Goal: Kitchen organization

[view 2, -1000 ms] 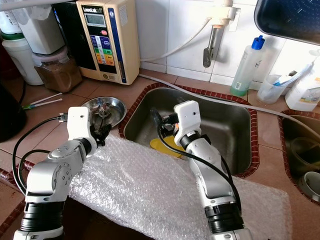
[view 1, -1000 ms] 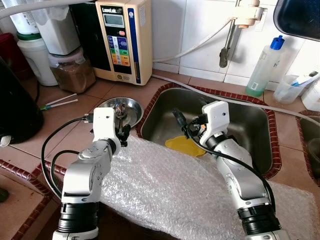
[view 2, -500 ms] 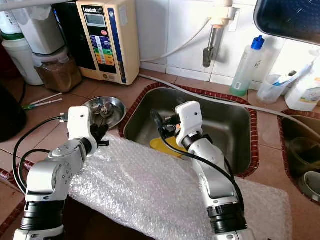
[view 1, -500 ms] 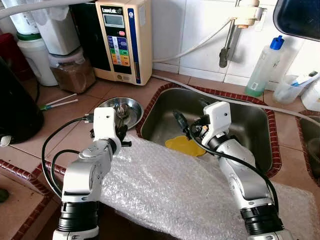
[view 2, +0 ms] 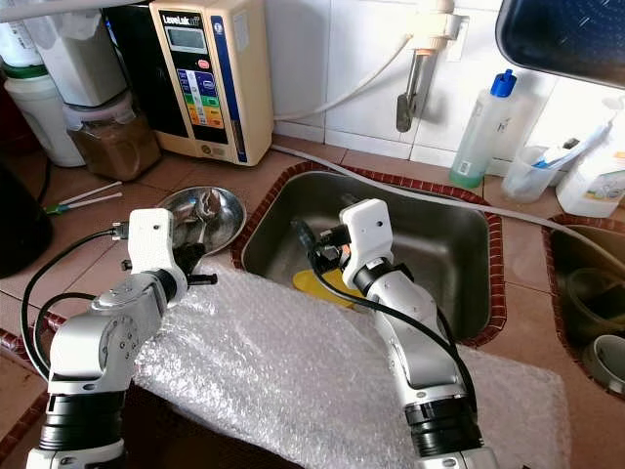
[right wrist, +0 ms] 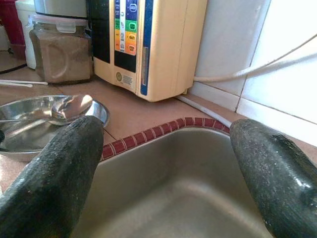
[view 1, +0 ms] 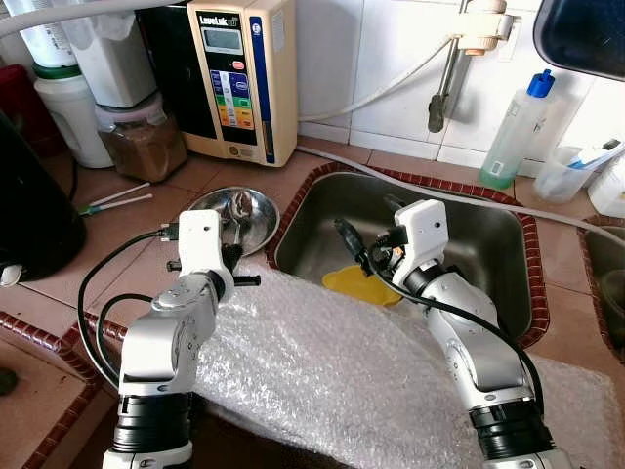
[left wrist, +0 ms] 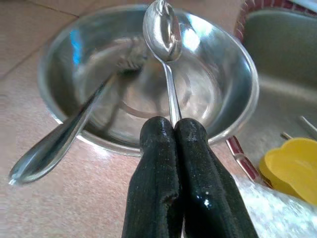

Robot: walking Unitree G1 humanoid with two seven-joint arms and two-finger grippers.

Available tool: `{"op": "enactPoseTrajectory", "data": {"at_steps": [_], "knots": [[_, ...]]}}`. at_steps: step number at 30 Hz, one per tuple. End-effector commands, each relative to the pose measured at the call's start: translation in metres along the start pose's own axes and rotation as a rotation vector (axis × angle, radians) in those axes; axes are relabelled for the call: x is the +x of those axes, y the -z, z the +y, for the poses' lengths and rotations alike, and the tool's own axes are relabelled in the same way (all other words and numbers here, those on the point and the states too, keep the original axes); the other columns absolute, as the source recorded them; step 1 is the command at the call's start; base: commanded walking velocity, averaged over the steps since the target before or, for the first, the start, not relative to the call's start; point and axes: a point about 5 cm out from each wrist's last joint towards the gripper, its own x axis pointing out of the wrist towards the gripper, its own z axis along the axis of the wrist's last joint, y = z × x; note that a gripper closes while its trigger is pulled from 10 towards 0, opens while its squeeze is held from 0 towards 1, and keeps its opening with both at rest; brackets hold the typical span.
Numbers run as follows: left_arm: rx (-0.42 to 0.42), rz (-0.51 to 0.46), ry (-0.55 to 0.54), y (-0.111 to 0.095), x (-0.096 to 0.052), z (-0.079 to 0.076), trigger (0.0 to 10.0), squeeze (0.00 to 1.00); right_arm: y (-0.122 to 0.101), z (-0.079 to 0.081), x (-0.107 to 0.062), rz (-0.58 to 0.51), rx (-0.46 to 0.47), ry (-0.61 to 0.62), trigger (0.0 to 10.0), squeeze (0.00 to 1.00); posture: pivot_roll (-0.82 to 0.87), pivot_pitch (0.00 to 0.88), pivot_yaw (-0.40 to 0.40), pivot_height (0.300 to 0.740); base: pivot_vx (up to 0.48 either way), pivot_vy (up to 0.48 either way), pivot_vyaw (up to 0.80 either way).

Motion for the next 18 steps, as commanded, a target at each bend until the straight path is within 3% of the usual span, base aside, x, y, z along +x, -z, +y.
{"op": "enactPoseTrajectory", "data": {"at_steps": [1,8,15,16,17,18], "knots": [[0.007,-0.039,-0.036,-0.006,0.0,0.004,0.0,0.0,-0.007,-0.001,0.002,-0.022,-0.007,0.005,10.0,0.0,0.08,0.0,0.039,0.74,0.0,0.0,0.0],[0.078,-0.127,-0.087,-0.016,-0.001,0.006,0.0,0.0,-0.009,-0.002,0.005,-0.035,-0.004,0.019,10.0,0.0,0.08,0.0,0.036,0.74,0.0,0.0,0.0],[0.091,-0.108,-0.095,-0.012,0.0,0.006,0.0,0.0,-0.01,-0.002,0.005,-0.039,-0.001,0.016,10.0,0.0,0.08,0.0,0.033,0.74,0.0,0.0,0.0],[0.09,-0.09,-0.096,-0.01,0.001,0.006,1.4,0.0,-0.01,-0.003,0.005,-0.04,-0.002,0.017,10.0,0.0,0.08,0.0,0.033,0.74,0.0,0.0,0.0],[0.085,-0.086,-0.095,-0.009,0.001,0.007,4.7,0.0,-0.011,-0.003,0.005,-0.04,-0.002,0.017,10.0,0.0,0.08,0.0,0.033,0.74,0.0,0.0,0.0],[0.081,-0.085,-0.095,-0.009,0.001,0.007,9.1,0.0,-0.011,-0.003,0.005,-0.04,-0.003,0.018,10.0,0.0,0.08,0.0,0.033,0.74,0.0,0.0,0.0]]}}
